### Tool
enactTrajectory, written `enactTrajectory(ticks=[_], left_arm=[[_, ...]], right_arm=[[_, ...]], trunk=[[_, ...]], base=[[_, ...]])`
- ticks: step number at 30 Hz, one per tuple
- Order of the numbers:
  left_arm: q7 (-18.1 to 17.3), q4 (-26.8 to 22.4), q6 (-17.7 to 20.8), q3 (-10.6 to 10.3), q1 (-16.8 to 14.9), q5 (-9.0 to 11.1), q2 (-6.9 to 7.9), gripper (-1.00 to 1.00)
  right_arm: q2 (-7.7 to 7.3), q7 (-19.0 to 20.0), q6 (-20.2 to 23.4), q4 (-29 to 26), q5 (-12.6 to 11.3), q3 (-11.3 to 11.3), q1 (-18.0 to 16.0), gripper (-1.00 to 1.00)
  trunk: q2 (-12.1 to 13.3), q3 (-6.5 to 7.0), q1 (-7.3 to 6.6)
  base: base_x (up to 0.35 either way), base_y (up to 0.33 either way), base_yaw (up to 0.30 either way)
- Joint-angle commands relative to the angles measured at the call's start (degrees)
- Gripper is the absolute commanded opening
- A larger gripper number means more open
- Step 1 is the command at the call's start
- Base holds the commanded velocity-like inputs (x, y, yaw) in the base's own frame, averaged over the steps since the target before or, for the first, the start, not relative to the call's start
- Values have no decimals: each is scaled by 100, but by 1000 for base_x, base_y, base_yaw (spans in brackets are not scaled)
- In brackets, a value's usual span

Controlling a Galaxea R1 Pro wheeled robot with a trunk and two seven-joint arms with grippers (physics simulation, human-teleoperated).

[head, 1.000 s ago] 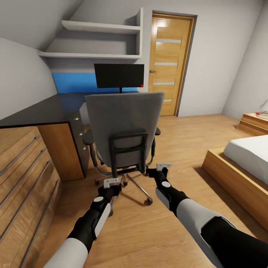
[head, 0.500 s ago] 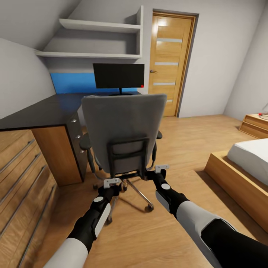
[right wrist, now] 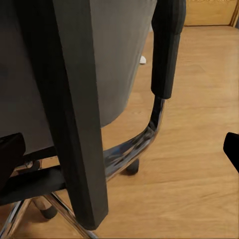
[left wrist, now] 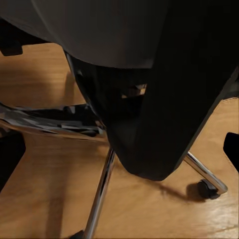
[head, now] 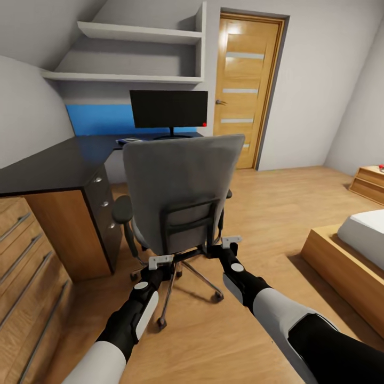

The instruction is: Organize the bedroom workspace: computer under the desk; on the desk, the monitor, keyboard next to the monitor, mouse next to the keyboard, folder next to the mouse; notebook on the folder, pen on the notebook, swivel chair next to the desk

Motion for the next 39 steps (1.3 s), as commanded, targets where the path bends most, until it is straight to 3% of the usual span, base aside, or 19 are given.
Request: enactTrajectory(ticks=[1, 39], left_arm=[[44, -11, 23, -6, -2, 42, 0, 100], [44, -13, 17, -1, -2, 42, 0, 100]], right_arm=[[-2, -38, -24, 5, -48, 28, -6, 100], [-2, -38, -24, 5, -48, 36, -6, 100]], trunk=[[-2, -5, 2], [-2, -5, 2]], base=[[315, 0, 0], [323, 0, 0]])
